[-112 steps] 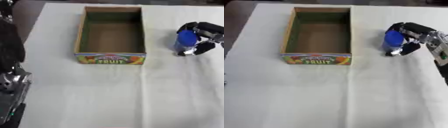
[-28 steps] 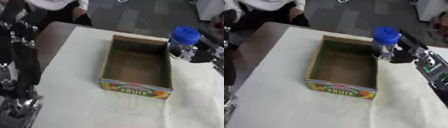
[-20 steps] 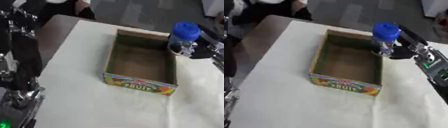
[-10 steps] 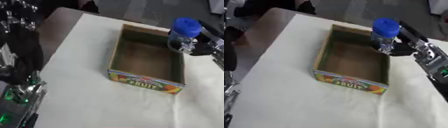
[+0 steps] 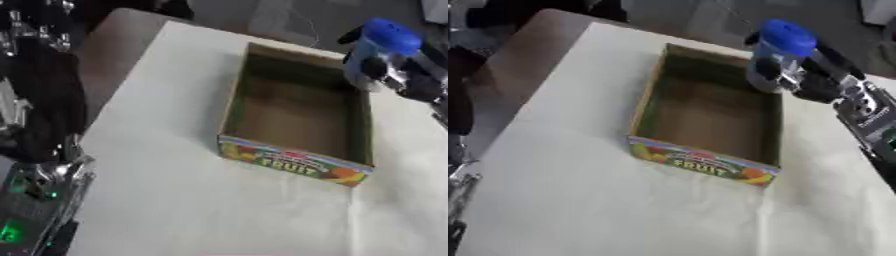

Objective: Pick up objects on the table and place them in the box.

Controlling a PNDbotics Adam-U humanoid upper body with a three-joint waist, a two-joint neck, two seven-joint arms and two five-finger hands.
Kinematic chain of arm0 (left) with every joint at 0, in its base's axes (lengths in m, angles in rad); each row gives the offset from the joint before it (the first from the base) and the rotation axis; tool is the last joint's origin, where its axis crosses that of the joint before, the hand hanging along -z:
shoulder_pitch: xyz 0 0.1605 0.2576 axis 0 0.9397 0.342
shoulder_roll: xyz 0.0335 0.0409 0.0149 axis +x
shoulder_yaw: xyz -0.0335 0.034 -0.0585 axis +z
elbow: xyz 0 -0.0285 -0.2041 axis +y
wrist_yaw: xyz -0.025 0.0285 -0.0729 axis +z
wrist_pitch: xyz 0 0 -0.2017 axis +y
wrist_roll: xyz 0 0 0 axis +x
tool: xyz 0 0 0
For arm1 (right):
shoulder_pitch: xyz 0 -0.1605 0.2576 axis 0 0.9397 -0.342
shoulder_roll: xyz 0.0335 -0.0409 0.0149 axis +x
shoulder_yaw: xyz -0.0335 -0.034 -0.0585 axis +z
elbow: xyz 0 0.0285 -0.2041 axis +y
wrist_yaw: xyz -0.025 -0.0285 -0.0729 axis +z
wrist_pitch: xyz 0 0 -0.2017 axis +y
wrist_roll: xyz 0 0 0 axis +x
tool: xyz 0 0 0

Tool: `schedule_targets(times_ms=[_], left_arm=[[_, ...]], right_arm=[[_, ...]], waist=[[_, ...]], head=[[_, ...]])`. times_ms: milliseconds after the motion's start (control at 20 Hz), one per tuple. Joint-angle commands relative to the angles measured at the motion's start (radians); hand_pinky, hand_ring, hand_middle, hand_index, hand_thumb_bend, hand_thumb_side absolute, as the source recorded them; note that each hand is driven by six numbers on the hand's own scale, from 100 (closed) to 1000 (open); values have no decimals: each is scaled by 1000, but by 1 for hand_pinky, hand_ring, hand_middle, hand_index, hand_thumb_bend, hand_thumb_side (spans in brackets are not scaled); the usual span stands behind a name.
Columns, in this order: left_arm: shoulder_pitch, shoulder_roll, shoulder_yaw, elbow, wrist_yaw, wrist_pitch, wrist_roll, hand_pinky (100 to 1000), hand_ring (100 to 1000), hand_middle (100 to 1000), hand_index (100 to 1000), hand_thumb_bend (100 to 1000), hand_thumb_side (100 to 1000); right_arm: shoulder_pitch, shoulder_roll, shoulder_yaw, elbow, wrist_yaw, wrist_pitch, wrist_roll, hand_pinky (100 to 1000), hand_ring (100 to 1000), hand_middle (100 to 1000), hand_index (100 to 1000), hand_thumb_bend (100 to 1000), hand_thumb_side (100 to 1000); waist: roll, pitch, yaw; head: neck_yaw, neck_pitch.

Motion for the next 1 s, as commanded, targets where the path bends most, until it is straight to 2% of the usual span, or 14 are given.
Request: schedule_targets(times_ms=[50, 100, 350, 500, 550, 600, 650, 700, 850, 1000], left_arm=[[-8, 9, 1, -14, 3, -3, -2, 905, 750, 932, 876, 426, 813], [-7, 10, 1, -14, 3, -3, -2, 905, 750, 932, 876, 426, 813], [-7, 12, 1, -14, 2, -4, -2, 905, 750, 932, 876, 426, 813], [-9, 12, 2, -14, 3, -5, -2, 906, 751, 932, 876, 427, 813], [-10, 12, 2, -14, 3, -5, -2, 906, 751, 932, 876, 427, 813], [-11, 11, 2, -14, 3, -5, -1, 906, 751, 932, 876, 428, 812], [-12, 11, 2, -14, 3, -5, -1, 906, 751, 932, 876, 428, 812], [-13, 11, 3, -14, 4, -6, 0, 906, 752, 932, 876, 429, 811], [-18, 10, 3, -14, 5, -7, 0, 906, 752, 931, 876, 430, 811], [-21, 9, 4, -14, 6, -8, 1, 906, 753, 931, 877, 432, 810]], right_arm=[[-8, -40, -18, -11, 2, -15, 14, 646, 727, 838, 879, 430, 973], [-8, -41, -18, -12, 0, -17, 21, 674, 745, 855, 891, 442, 1000], [-5, -45, -21, -10, -12, -20, 46, 708, 763, 876, 911, 458, 1000], [-6, -45, -22, -10, -17, -24, 53, 775, 803, 910, 958, 509, 1000], [-7, -44, -23, -10, -20, -28, 55, 765, 797, 905, 950, 497, 1000], [-9, -45, -23, -11, -22, -32, 56, 816, 822, 922, 982, 542, 1000], [-10, -46, -24, -13, -23, -38, 58, 809, 818, 920, 980, 538, 1000], [-12, -47, -25, -15, -24, -42, 60, 859, 839, 931, 999, 564, 1000], [-15, -52, -27, -27, -29, -50, 62, 880, 851, 937, 1000, 552, 1000], [-21, -52, -29, -35, -34, -41, 54, 895, 829, 926, 999, 578, 1000]], waist=[[6, -17, -3], [6, -17, -4], [6, -18, -6], [4, -19, -4], [3, -19, -3], [2, -20, -2], [1, -20, 1], [-1, -21, 3], [-4, -24, 7], [-8, -26, 10]], head=[[-2, -1], [-2, -2], [0, -8], [3, -10], [3, -11], [4, -11], [5, -11], [6, -11], [8, -9], [10, -12]])
